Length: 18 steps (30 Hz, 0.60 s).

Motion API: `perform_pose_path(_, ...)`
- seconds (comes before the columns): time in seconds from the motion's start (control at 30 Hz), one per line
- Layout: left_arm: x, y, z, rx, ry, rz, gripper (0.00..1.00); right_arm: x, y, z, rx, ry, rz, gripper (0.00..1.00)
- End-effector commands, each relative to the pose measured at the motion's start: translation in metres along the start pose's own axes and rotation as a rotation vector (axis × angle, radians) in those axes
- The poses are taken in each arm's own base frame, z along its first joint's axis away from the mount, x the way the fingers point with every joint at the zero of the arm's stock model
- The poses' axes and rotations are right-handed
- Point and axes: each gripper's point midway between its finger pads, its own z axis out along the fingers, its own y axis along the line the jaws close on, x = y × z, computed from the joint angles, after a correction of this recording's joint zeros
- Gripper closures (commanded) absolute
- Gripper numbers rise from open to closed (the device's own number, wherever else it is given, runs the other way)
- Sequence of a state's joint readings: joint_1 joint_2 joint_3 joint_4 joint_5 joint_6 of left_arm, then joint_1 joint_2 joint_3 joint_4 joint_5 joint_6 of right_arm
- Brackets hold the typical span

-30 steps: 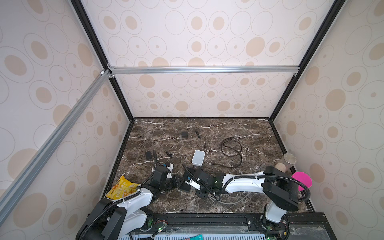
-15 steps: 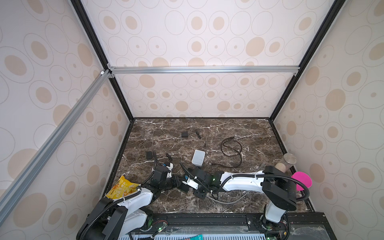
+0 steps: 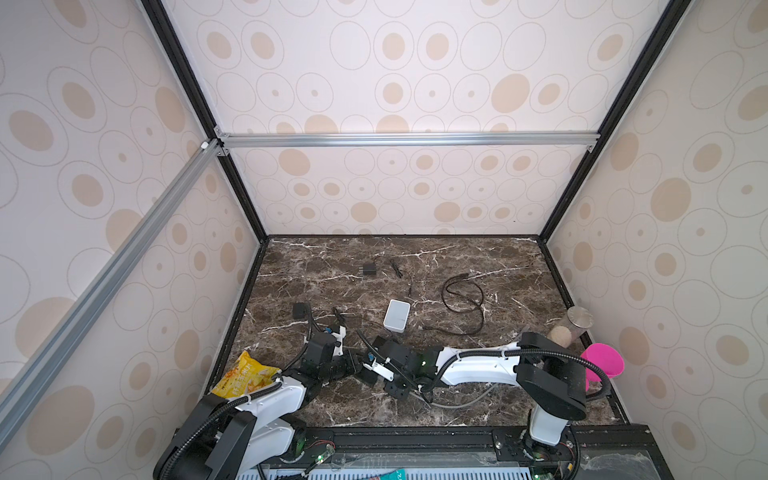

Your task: Insert the plug into the switch port

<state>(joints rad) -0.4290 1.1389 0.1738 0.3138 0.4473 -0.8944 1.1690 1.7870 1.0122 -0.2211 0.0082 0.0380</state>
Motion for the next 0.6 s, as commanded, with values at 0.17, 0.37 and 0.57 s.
perform_pose_path(0.17, 0.063, 0.023, -0.003, -0.036, 0.215, -0.085, 0.74, -0.109, -0.004, -0.024, 0.026, -0.314, 0.005, 1.0)
perform_pose_path(0.37, 0.068, 0.023, -0.008, -0.022, 0.197, -0.102, 0.74, -0.126, -0.009, -0.027, 0.052, -0.337, 0.002, 1.0)
perform_pose_path(0.57, 0.071, 0.023, -0.008, -0.015, 0.195, -0.105, 0.74, -0.138, -0.008, -0.025, 0.034, -0.35, 0.005, 1.0)
